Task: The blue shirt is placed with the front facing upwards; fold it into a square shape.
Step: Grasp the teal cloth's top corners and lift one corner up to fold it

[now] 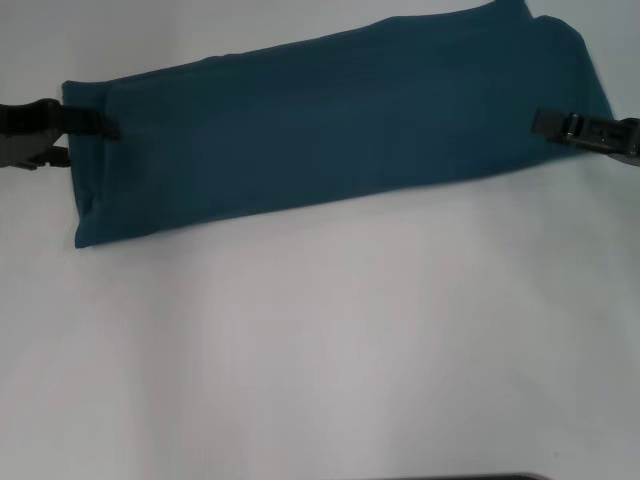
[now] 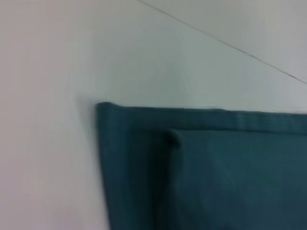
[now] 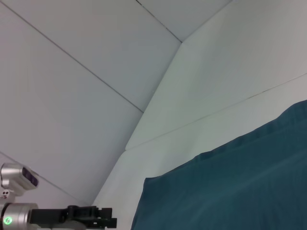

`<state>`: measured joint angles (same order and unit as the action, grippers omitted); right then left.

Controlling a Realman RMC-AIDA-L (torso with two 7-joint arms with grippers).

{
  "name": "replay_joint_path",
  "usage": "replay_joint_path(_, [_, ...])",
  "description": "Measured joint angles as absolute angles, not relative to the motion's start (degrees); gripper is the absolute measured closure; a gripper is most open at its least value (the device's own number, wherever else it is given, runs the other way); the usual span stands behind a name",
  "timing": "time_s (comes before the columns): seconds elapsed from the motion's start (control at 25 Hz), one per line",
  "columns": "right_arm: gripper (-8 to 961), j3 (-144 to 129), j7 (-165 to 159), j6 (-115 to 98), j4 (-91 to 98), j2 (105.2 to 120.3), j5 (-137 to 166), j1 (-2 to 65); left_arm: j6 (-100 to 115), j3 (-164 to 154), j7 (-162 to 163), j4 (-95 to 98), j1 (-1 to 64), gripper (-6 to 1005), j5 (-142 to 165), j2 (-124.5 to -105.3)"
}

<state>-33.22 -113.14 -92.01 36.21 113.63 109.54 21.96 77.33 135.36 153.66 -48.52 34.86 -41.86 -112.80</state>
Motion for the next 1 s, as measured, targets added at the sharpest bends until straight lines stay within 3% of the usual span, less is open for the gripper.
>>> replay_joint_path(0.56, [89,-33.22,-112.77,-92.02,35.99,113.55,109.92,21.97,72.81,136.13,162.75,-43.47,36.93,96,-37.81,-112.50])
replay_joint_path(1.0, [95,-33.01,-112.76,-92.02,35.90,113.55,109.96,21.90,66.13,135.92,165.81,-42.64,36.97,96,-37.53,-113.90])
